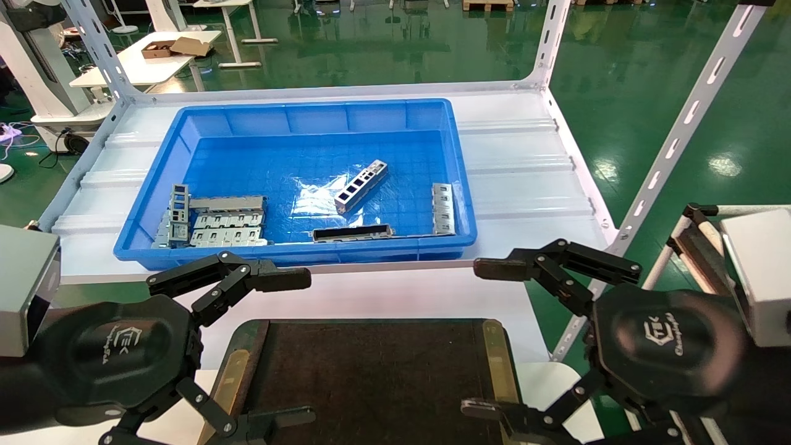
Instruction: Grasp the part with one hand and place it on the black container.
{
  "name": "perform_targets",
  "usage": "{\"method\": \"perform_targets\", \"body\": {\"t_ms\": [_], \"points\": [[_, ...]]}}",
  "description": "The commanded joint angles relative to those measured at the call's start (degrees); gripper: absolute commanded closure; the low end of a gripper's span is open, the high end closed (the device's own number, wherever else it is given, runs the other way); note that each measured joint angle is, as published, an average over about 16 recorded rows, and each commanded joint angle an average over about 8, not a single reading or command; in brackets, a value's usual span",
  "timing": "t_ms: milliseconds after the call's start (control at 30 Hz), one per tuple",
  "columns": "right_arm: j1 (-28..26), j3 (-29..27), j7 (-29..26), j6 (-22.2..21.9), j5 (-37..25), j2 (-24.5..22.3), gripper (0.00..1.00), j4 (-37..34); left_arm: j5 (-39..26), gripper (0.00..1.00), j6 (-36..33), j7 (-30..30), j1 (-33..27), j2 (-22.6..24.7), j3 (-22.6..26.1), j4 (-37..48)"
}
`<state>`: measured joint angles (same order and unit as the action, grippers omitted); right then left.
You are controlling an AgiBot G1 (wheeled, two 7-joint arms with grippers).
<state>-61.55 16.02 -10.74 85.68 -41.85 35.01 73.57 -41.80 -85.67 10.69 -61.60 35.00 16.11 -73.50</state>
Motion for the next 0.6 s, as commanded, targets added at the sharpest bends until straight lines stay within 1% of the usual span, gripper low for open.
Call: {"method": "perform_targets", "body": {"t_ms": [33,600], "points": [[0.00,0.00,0.00,0.00,0.00,0.00,0.00,0.00,0.00,0.00,0.00,0.00,0.00,0.00,0.00,0.00],[0.00,0.00,0.00,0.00,0.00,0.00,0.00,0.00,-0.02,0.00,-0.03,0.01,0.03,-0.02,-0.03,-0.05]]}}
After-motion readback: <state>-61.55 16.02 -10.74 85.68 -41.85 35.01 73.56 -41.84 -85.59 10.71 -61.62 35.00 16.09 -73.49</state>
